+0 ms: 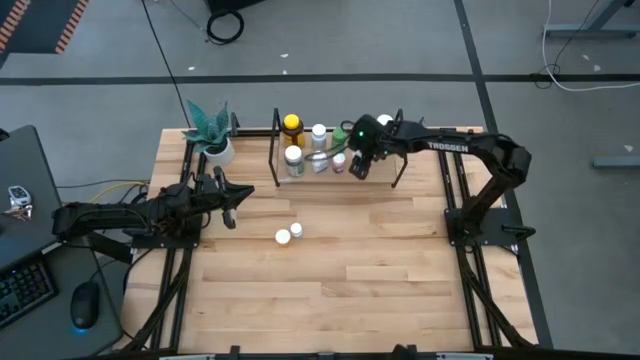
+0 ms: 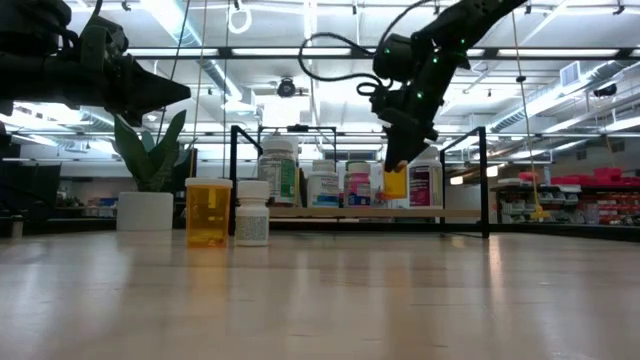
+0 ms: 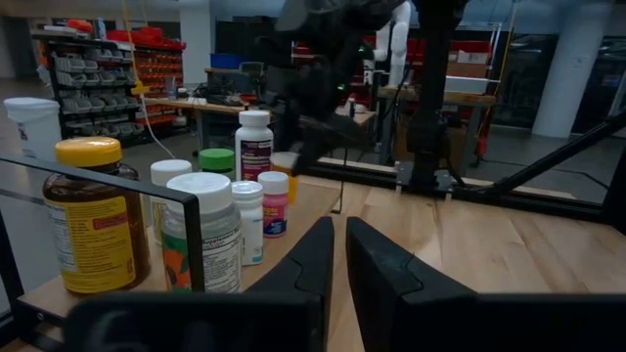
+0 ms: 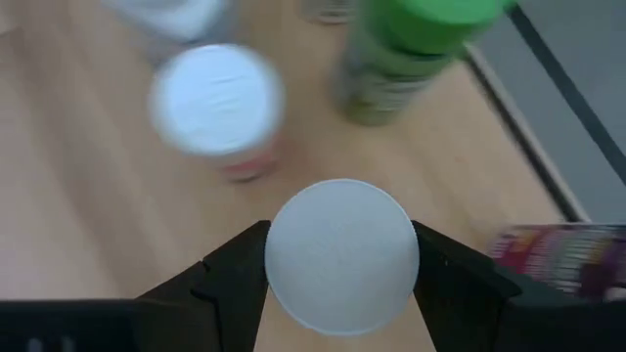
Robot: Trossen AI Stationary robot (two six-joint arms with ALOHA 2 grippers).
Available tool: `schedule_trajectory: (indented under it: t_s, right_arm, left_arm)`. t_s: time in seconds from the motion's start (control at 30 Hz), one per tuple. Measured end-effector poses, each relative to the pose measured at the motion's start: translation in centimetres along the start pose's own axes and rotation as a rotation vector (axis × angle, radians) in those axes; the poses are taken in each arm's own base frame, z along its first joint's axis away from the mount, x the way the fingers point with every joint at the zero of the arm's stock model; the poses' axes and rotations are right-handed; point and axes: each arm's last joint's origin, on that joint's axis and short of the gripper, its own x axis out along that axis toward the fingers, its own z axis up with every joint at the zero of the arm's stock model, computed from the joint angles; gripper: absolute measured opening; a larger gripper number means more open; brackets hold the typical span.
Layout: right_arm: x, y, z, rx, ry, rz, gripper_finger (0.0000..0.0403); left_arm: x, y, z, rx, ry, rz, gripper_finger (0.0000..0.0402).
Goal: Pick and place medicine bottles onto shelf by color
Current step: Put the right orange pill bottle on the shelf
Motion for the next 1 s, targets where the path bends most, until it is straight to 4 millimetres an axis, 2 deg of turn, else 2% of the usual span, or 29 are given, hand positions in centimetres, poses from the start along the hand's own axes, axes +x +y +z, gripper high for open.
schedule_trajectory:
  t_s: [0.13,0.27,0.43,0.67,1.0]
  right_arm:
    - [0.2,-1.7,0.2,0.044,-0.021,-0.021,0.0231]
    - [0.2,-2.5,0.7,0.058,-0.066,-0.032,0.0231]
    - [0.8,-2.7,1.1,0.063,-0.1,-0.034,0.0231]
    - [3.0,-2.8,0.7,0.053,-0.044,-0.066,0.0231]
    - [3.1,-3.8,0.9,0.087,-0.064,-0.077,0.0231]
  left_arm:
    - [0.0,0.0,0.0,0.0,0.0,0.0,0.0032]
    - [0.0,0.0,0.0,0.0,0.0,0.0,0.003]
    - [0.0,0.0,0.0,0.0,0.0,0.0,0.0037]
    - [0.0,0.0,0.0,0.0,0.0,0.0,0.0039]
    - [0.0,0.0,0.0,0.0,0.0,0.0,0.0032]
